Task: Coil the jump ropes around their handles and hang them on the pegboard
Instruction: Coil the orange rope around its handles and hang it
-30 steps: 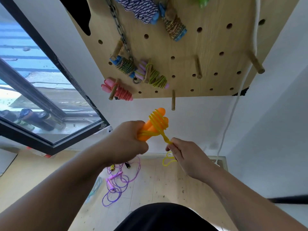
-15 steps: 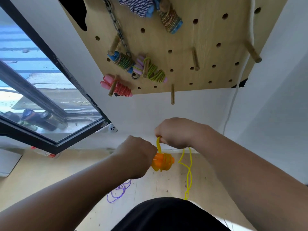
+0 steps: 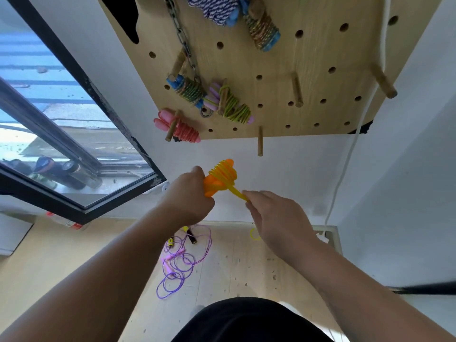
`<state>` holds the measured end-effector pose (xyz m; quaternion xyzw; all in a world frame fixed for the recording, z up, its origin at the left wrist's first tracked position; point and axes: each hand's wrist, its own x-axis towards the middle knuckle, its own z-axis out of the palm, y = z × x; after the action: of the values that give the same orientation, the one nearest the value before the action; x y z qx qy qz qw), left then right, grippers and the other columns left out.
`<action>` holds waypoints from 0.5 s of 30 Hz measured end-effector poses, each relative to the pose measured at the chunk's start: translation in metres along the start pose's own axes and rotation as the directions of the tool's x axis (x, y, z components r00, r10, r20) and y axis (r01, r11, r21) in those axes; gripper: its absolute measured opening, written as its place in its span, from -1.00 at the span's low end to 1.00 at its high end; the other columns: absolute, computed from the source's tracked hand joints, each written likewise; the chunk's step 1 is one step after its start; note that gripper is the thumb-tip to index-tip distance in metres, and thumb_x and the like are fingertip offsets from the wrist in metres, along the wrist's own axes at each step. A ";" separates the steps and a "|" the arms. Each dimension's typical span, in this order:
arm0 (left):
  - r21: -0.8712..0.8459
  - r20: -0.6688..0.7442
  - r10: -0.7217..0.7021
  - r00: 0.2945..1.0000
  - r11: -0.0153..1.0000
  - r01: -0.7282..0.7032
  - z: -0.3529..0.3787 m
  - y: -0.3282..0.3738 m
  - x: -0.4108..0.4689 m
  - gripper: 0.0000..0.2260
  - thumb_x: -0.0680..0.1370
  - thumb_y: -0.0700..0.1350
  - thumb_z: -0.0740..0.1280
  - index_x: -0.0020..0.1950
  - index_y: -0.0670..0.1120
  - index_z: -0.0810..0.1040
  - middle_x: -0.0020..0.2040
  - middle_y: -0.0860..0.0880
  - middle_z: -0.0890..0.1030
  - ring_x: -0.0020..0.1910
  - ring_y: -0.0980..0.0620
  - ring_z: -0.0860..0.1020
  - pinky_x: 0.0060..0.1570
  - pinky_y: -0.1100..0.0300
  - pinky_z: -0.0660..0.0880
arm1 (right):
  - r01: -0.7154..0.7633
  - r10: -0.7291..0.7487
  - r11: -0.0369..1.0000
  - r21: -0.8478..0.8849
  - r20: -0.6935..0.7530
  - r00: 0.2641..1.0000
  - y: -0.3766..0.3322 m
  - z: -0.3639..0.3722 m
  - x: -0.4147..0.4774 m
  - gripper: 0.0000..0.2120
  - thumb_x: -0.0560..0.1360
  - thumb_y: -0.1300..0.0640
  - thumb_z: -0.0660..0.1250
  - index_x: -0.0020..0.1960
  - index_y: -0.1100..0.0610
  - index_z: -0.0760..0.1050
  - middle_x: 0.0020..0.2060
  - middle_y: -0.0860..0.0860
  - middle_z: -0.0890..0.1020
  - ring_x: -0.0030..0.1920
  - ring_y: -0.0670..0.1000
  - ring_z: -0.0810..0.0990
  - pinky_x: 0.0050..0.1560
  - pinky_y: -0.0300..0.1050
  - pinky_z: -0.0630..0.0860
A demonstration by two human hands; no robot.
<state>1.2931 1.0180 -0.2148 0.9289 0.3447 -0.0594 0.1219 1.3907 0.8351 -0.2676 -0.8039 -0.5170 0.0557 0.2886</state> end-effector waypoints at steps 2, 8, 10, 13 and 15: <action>-0.097 -0.002 -0.031 1.000 0.995 0.031 -0.001 -0.001 -0.002 -0.81 0.41 -0.12 0.39 -0.08 -0.06 0.41 -0.23 -0.03 0.50 -0.19 -0.14 0.52 -0.12 -0.03 0.48 | -0.051 0.051 0.999 0.015 -0.041 0.998 0.007 0.006 -0.007 -0.72 0.70 -0.05 0.07 0.20 -0.01 0.52 -0.15 -0.11 0.59 -0.21 0.03 0.55 -0.20 0.01 0.50; -0.540 0.103 -0.040 0.994 0.837 0.090 -0.023 0.008 -0.021 -0.88 0.40 -0.30 0.44 -0.11 -0.16 0.59 -0.21 -0.25 0.65 -0.34 -0.03 0.58 -0.23 0.04 0.57 | -0.260 0.225 0.911 0.319 0.145 0.964 0.027 0.007 -0.020 -0.69 0.70 -0.06 0.06 -0.03 -0.08 0.55 -0.40 -0.32 0.49 -0.33 -0.18 0.46 -0.27 -0.18 0.33; -0.516 0.156 0.086 0.984 0.856 0.007 -0.028 0.014 -0.031 -0.88 0.39 -0.30 0.46 -0.13 -0.13 0.61 -0.23 -0.22 0.64 -0.37 0.03 0.57 -0.26 0.08 0.56 | -0.341 0.226 0.796 0.501 0.276 0.934 0.040 0.007 -0.020 -0.66 0.71 -0.02 0.09 -0.10 -0.04 0.57 -0.46 -0.19 0.41 -0.40 -0.12 0.35 -0.25 -0.14 0.30; -0.429 0.232 0.219 0.948 0.897 -0.103 -0.026 0.024 -0.043 -0.85 0.38 -0.24 0.49 -0.12 -0.05 0.64 -0.26 -0.13 0.62 -0.39 0.10 0.53 -0.31 0.15 0.51 | -0.458 0.084 0.584 0.670 0.511 0.855 0.054 0.003 -0.018 -0.65 0.69 -0.05 0.16 -0.09 0.08 0.62 -0.41 -0.13 0.38 -0.33 -0.04 0.33 -0.22 -0.10 0.33; -0.373 0.268 0.276 0.923 0.913 -0.165 -0.023 0.028 -0.047 -0.88 0.37 -0.22 0.50 -0.15 -0.09 0.61 -0.34 -0.09 0.53 -0.44 0.12 0.44 -0.36 0.17 0.43 | -0.466 -0.018 0.563 0.682 0.574 0.819 0.059 -0.003 -0.014 -0.72 0.64 -0.06 0.27 -0.10 0.04 0.66 -0.39 -0.11 0.43 -0.33 -0.07 0.36 -0.22 -0.17 0.37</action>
<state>1.2767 0.9741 -0.1787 0.9050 0.2174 -0.1315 0.3411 1.4325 0.8047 -0.2984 -0.6013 -0.3810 0.5340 0.4562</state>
